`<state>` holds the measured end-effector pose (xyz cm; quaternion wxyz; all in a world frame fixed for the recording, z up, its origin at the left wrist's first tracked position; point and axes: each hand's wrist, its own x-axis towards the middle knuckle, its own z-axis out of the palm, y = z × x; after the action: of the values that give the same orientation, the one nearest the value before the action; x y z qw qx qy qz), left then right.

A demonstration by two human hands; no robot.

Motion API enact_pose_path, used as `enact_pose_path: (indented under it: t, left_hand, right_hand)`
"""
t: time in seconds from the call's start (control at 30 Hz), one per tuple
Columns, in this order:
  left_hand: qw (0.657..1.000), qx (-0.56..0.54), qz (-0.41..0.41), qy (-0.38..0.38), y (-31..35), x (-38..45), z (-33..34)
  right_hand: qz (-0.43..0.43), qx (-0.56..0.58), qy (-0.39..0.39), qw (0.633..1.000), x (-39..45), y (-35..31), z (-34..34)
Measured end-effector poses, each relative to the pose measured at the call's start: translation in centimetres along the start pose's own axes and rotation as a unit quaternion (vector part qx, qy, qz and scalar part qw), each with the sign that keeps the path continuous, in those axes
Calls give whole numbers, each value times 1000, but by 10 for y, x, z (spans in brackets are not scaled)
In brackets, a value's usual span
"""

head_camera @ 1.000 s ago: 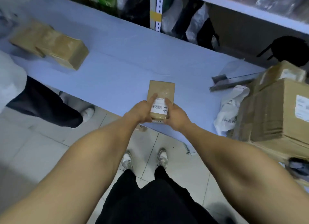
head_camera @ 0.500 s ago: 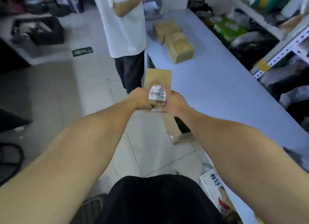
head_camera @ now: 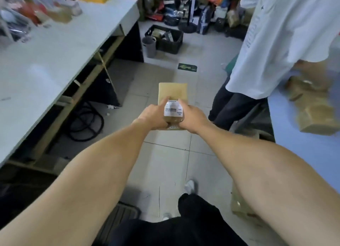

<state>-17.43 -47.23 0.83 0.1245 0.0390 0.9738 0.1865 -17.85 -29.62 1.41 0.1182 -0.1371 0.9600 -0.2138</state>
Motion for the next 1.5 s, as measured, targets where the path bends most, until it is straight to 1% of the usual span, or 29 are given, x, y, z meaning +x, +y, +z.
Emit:
enact_pose_path:
  t: [0.17,0.33,0.57,0.8,0.97,1.1,1.27,1.4,1.5]
  left_hand:
    - [996,-18,-72,43,-54,47,-28]
    - [986,-32,-131,96,-96,115,-70]
    - [981,-30,-159,106,-143,191,-130]
    - [980,-38,-178,81,-229,283,-174]
    - [973,-94,-191,90,-306,350,-213]
    - [976,-79,-182,86,-361,402,-251]
    - [977,-71,-184,79,-405,460,-290]
    - [976,-66,-190,82,-441,514,-307]
    - [972,-60,-211,88,-466,558,-314]
  right_hand:
    - [-67,-35,-17,997,100,-30,2]
    - [-132,-50,-23,990,209,-59,-18]
    - [-183,-64,-38,980,329,-95,-39]
    - [-193,-61,-49,978,450,-142,-28]
    - [-213,-99,-66,970,559,-195,-18]
    - [-200,-106,-87,970,634,-230,-13]
    - [-202,-97,-87,971,713,-255,-10]
    - [-217,-109,-81,967,782,-266,-4]
    - [-217,-107,-86,967,837,-269,1]
